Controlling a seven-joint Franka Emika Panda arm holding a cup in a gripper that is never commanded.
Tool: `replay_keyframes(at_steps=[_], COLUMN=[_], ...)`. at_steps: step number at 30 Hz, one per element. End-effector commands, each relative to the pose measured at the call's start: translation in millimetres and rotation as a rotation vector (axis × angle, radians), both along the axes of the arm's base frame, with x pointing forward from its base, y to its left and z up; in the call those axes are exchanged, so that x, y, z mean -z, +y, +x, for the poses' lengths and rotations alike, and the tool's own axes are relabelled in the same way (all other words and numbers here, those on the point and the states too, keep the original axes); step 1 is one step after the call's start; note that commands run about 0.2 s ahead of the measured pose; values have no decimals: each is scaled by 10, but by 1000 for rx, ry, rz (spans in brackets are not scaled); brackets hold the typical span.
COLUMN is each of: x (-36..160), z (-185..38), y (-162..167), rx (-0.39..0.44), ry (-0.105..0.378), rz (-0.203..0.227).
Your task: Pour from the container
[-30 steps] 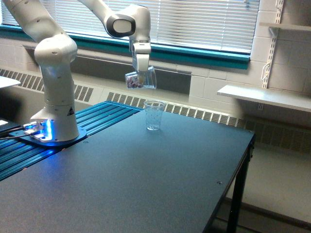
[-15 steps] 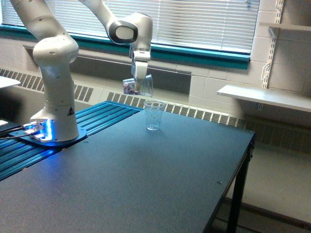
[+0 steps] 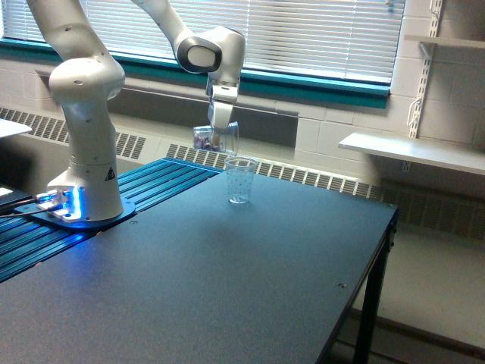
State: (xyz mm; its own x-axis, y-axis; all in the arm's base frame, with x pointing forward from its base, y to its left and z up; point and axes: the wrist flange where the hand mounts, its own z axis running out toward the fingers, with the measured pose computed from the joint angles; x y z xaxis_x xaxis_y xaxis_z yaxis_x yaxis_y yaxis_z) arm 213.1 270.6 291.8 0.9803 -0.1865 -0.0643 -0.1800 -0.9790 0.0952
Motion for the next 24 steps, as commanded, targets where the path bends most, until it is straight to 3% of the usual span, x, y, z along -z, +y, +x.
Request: replay_keyframes(at_steps=[1, 13, 24], x=[-42, -2, 99], z=[12, 6, 99], y=[135, 274, 154], rx=[28, 51, 112], ry=[22, 94, 136], rz=[8, 24, 10])
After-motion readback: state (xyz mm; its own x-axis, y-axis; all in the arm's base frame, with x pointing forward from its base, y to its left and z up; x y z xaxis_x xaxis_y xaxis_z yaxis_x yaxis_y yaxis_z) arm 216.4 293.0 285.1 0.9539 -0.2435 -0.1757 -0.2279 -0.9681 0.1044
